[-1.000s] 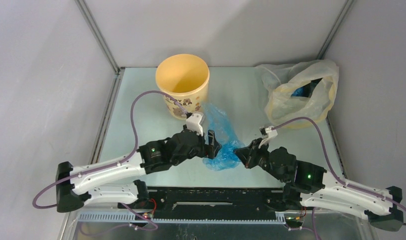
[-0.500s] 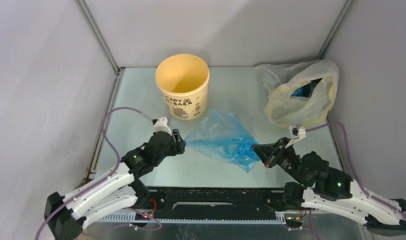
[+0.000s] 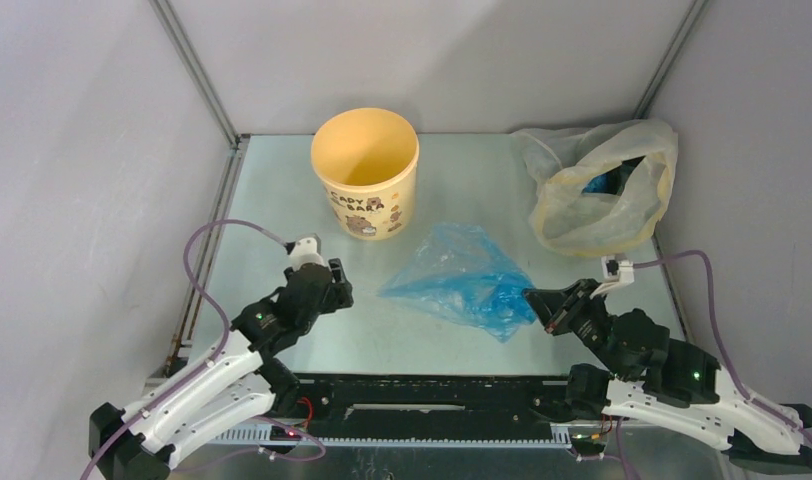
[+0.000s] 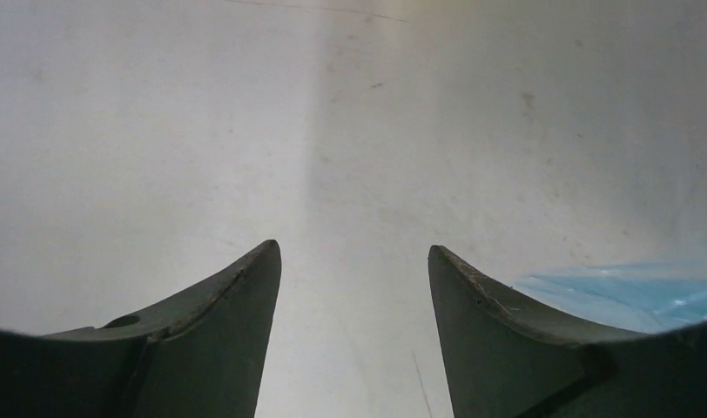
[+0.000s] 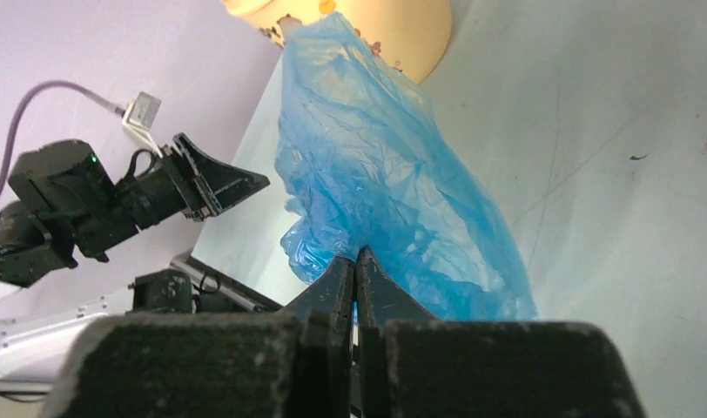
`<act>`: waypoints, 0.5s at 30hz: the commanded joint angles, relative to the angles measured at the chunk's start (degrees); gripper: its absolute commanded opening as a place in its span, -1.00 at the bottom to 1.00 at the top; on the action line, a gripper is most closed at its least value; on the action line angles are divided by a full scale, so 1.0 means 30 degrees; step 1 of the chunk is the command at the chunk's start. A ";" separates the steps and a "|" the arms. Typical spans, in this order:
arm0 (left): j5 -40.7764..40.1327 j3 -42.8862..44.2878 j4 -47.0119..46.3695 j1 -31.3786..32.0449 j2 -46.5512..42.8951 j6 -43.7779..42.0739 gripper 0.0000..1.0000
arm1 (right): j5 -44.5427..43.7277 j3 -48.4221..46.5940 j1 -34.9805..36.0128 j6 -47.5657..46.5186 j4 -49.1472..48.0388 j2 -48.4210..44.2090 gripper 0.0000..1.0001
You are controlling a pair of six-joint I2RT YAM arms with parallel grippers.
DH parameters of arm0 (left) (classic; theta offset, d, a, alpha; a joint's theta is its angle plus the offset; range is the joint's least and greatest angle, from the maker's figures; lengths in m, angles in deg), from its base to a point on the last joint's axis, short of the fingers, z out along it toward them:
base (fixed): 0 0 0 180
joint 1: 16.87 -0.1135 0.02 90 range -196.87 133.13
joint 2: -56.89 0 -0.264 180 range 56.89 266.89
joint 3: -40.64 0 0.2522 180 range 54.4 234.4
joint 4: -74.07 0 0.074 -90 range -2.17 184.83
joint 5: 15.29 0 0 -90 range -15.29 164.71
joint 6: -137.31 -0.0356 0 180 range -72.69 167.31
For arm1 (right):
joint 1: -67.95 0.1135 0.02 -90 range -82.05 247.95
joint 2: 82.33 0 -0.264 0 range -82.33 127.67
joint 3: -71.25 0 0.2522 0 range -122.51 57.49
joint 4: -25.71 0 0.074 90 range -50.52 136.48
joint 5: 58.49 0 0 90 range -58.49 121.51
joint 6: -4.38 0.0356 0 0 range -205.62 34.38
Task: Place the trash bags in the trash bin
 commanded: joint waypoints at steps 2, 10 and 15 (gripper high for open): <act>-0.0553 0.0613 0.0587 -0.1073 -0.0239 0.0129 0.40 | -0.2687 -0.1022 -0.0047 0.1511 0.1575 -0.1216 -1.00; 0.7173 -0.0959 -0.4386 -0.0753 -0.2714 -0.0883 0.60 | -0.4351 -0.0996 -0.0036 0.4531 0.2228 -0.0493 -1.00; 0.8193 -0.1080 -0.7239 0.2066 -0.1589 0.1823 0.71 | -0.4919 -0.1028 -0.0035 0.6777 0.0448 0.2340 -1.00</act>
